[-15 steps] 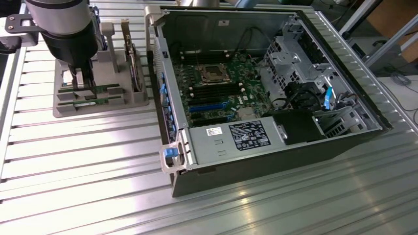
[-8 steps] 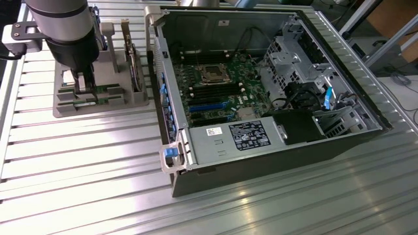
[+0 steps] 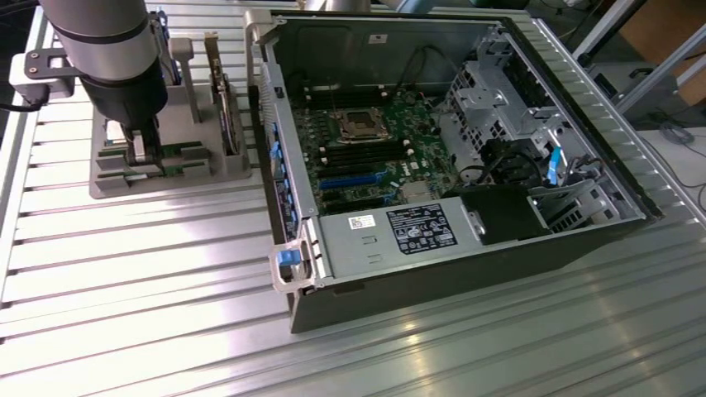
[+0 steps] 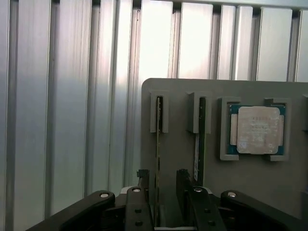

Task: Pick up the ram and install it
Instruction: 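Pick up the ram and move it above insertion slot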

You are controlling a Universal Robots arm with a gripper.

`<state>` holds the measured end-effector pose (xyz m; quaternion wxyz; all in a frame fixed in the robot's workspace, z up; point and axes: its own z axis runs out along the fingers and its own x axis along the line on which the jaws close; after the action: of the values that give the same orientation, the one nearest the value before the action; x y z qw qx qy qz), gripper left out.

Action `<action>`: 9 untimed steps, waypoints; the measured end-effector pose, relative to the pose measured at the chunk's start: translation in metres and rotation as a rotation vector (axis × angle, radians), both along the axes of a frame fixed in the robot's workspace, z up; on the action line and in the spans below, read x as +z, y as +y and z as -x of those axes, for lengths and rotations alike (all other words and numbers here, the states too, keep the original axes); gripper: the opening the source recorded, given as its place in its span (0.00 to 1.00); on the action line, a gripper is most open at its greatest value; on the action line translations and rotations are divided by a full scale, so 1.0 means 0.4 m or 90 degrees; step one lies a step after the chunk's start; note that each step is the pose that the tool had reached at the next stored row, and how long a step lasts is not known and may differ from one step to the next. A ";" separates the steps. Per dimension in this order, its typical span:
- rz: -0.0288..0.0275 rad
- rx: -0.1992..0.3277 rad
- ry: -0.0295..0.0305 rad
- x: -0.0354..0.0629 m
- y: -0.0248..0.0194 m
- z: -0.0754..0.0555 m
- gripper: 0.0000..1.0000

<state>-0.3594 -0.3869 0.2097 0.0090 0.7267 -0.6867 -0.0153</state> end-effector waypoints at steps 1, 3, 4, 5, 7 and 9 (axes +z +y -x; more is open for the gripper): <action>0.0000 0.000 0.0001 0.000 0.000 0.000 0.36; 0.0000 0.000 0.0000 -0.001 0.000 0.000 0.36; 0.0000 0.000 0.0000 -0.001 0.000 0.000 0.36; -0.0001 0.000 -0.0001 -0.001 0.000 0.000 0.36; -0.0001 0.000 -0.0001 -0.001 0.000 0.000 0.36; 0.0000 0.000 -0.0001 -0.001 0.000 0.000 0.35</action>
<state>-0.3594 -0.3870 0.2094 0.0090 0.7267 -0.6867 -0.0153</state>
